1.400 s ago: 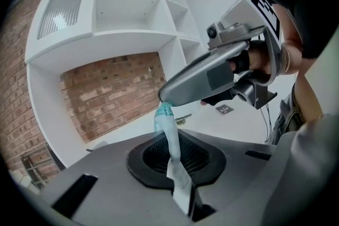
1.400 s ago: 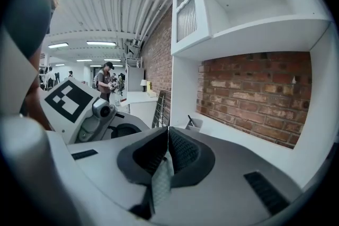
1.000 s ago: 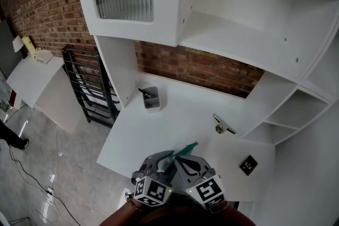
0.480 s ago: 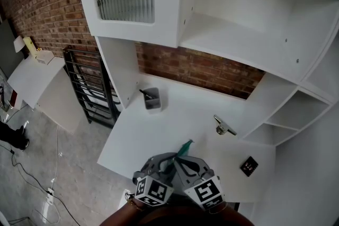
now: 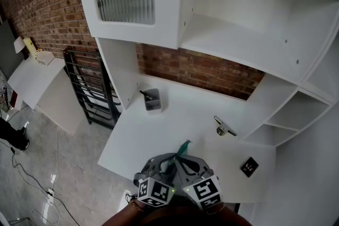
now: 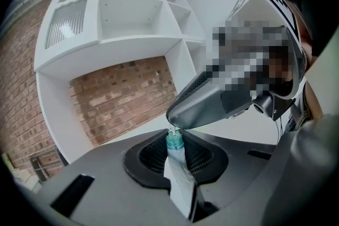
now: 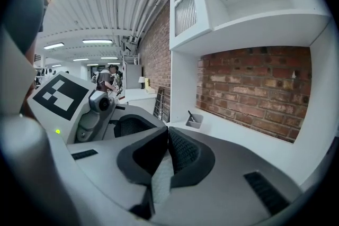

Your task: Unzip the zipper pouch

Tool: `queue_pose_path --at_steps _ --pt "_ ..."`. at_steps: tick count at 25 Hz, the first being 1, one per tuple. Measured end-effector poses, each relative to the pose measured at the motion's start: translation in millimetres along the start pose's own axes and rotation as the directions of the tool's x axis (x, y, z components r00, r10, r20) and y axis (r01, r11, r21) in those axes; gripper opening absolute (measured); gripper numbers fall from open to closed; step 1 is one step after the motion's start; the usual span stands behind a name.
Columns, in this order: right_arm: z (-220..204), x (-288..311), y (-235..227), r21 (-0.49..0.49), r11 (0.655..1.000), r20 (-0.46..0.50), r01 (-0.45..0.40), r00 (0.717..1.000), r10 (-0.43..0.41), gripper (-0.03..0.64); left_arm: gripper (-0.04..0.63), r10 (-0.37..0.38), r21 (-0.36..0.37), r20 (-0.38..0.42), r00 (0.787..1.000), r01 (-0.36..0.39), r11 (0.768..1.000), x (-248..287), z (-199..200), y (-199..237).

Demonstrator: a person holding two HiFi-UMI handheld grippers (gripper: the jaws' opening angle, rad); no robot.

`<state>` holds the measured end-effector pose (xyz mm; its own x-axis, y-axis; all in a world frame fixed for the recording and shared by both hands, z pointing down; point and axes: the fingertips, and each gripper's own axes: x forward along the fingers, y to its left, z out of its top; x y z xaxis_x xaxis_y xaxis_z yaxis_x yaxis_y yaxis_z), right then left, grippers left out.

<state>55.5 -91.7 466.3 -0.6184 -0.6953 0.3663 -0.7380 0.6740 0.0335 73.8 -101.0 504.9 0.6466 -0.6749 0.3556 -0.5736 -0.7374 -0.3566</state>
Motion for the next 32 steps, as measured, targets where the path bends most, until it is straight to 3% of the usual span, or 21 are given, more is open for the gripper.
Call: queue_pose_path --at_steps 32 --pt "-17.6 -10.7 -58.8 -0.010 0.983 -0.037 0.186 0.982 -0.186 0.005 0.028 0.002 -0.020 0.086 0.996 0.000 1.000 -18.2 14.3 1.2"
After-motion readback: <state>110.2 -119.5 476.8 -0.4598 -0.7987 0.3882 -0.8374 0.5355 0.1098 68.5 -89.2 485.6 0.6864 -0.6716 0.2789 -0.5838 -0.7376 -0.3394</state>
